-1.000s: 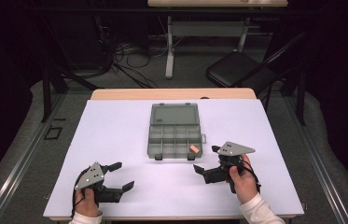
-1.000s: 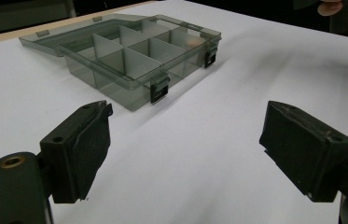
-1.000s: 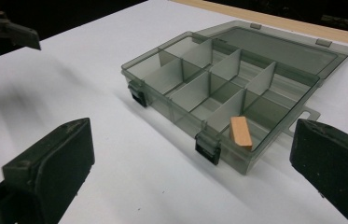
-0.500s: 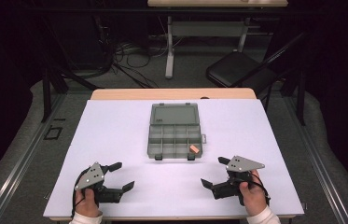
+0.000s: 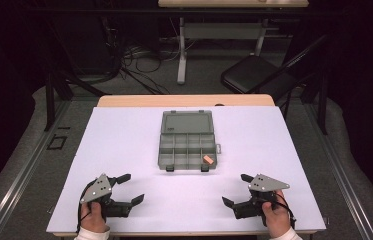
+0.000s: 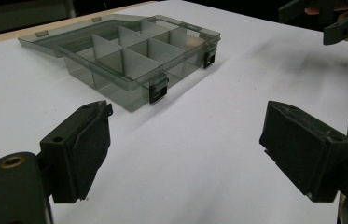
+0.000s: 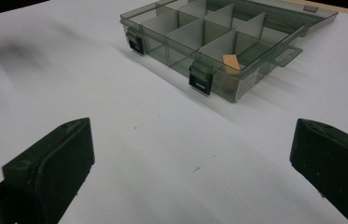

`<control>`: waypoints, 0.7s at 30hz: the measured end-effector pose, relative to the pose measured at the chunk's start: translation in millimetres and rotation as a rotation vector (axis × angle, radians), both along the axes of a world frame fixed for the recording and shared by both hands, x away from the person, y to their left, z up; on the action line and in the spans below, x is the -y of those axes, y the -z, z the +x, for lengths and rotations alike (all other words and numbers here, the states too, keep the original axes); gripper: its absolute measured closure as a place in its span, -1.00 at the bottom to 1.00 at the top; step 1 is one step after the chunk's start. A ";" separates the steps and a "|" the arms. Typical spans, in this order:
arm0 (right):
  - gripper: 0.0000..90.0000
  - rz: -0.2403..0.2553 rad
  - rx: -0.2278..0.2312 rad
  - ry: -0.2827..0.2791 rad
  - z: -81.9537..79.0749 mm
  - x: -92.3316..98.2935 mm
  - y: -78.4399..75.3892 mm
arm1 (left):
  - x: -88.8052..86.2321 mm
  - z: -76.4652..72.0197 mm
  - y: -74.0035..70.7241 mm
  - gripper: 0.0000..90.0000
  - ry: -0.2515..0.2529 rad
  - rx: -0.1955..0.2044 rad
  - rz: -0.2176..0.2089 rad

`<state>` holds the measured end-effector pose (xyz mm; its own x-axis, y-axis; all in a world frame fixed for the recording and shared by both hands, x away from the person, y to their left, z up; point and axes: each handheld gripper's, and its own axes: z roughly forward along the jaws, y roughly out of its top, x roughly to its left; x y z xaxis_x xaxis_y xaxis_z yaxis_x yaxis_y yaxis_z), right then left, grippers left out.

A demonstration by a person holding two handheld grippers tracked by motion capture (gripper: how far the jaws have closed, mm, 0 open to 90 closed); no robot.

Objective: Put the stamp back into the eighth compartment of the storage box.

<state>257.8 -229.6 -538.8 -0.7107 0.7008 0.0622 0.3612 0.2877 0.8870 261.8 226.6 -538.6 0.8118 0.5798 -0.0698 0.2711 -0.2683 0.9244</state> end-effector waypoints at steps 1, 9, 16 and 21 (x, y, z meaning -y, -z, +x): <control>-1.00 0.001 0.003 0.002 1.5 1.2 1.5 | -0.2 -0.2 0.0 -0.64 -0.002 -0.002 -0.001; -1.00 0.015 -0.017 0.016 6.0 5.8 7.5 | -0.4 -0.4 -0.1 -0.64 -0.005 0.000 0.001; -1.00 0.018 -0.020 0.016 6.2 6.0 7.5 | -0.6 -0.4 -0.2 -0.64 -0.005 0.001 0.003; -1.00 0.017 -0.018 0.023 5.1 6.3 6.0 | -1.0 0.4 -0.5 -0.64 0.005 -0.003 0.002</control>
